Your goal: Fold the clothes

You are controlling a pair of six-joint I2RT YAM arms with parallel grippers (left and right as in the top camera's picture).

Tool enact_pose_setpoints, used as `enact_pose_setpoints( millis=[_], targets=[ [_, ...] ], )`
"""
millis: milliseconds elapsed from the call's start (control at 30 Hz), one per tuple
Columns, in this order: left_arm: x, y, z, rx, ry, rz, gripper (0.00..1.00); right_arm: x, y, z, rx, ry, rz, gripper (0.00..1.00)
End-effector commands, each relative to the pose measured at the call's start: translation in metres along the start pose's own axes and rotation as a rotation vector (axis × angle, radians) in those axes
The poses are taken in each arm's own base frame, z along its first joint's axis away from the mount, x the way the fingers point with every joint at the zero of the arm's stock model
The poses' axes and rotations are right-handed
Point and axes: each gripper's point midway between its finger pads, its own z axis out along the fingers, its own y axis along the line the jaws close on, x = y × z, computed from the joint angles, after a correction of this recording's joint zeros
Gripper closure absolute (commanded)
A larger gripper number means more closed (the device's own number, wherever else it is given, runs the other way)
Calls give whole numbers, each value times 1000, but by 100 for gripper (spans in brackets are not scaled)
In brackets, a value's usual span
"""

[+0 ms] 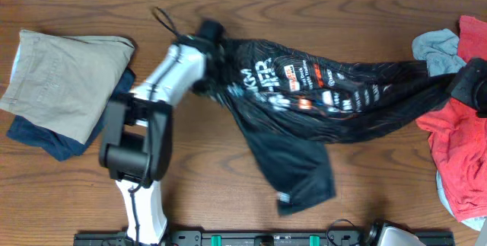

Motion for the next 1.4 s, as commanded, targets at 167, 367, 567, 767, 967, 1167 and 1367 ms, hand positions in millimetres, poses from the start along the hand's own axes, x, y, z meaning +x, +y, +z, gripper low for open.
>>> enact_pose_setpoints(
  millis=[167,367,567,767,967,1167,1367],
  targets=[
    [-85,13,-85,144,-208,-77,54,27,-4,31,-2,121,26,99],
    [-16,18,-64,78,62,-117,35,49,1,59,-18,200,10,99],
    [45,42,-35,-110,247,-60,33,60,2,69,-17,231,-3,99],
    [74,57,6,-179,280,-22,31,59,2,69,-18,230,-7,99],
    [89,51,32,-171,269,27,30,59,3,69,-19,229,-7,99],
    [101,31,46,-164,259,102,30,60,3,69,-19,231,-7,99],
    [106,7,53,-148,233,165,30,60,2,69,-17,234,-6,99]
  ],
)
